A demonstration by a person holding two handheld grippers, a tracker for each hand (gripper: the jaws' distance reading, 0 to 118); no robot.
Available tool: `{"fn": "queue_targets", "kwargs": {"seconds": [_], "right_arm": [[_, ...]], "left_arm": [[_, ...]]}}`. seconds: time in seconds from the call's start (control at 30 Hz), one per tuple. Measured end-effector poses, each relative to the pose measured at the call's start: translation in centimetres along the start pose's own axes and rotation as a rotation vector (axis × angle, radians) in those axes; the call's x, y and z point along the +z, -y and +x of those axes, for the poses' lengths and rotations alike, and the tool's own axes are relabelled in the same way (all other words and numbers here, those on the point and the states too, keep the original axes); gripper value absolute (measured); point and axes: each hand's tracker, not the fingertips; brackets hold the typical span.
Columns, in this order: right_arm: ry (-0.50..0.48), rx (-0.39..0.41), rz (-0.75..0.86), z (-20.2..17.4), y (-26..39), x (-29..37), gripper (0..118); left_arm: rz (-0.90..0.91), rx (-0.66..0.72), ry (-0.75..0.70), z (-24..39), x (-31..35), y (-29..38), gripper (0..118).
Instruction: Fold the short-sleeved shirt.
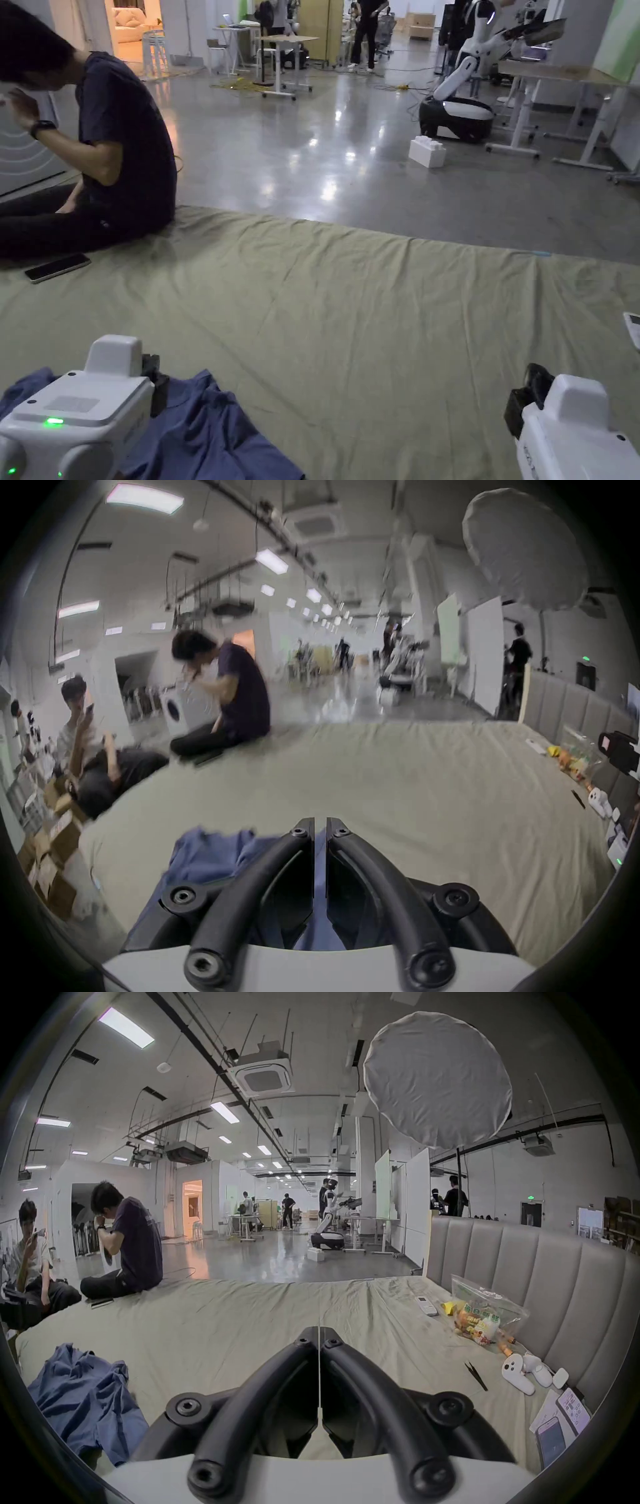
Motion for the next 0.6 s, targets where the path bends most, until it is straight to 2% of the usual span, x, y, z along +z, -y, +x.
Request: {"fn": "queue_targets", "kwargs": {"seconds": [0.03,0.13,0.17,0.2,0.23,0.33,0.37,0.5,0.6], "right_arm": [[-0.003,0.000,-0.006,-0.2,0.2,-0.2,1],[-0.019,-0.001,-0.041,-0.8,1.0,-0.8,1],[-0.035,-0.002,-0.069,-1.0,1.2,-1.1,1],[-0.043,-0.036,-0.119,-1.2,1.9,-1.5,1],[-0.038,-0.011,-0.083,-1.4,2.0,-1.6,1],[-0.046,-0.003,-0.115,-2.3,2.4,-1.4,1],[-0.052,-0.004,-0.121,-2.5,2.5,-1.3,1],[-0.068,0.011,-0.147,-3.0,4.1,-2.3,1],[-0.083,0.053,-0.156,-3.9,3.6,-1.9,1]], "left_arm": [[-0.043,0.078,0.023,-2.3,-0.8,0.4,6],[-0.195,0.149,0.016,-6.5,-1.8,2.1,7],[-0.220,0.148,0.024,-7.4,-2.2,2.6,7],[-0.261,0.131,0.053,-8.5,-2.7,3.4,10],[-0.289,0.109,0.080,-9.2,-3.2,4.1,22],[-0.411,0.096,0.094,-10.7,-5.5,6.0,83],[-0.445,0.097,0.097,-11.1,-6.1,6.6,90],[-0.519,0.166,0.106,-11.6,-9.1,8.6,91],[-0.568,0.159,0.100,-11.4,-10.6,10.5,91]]}}
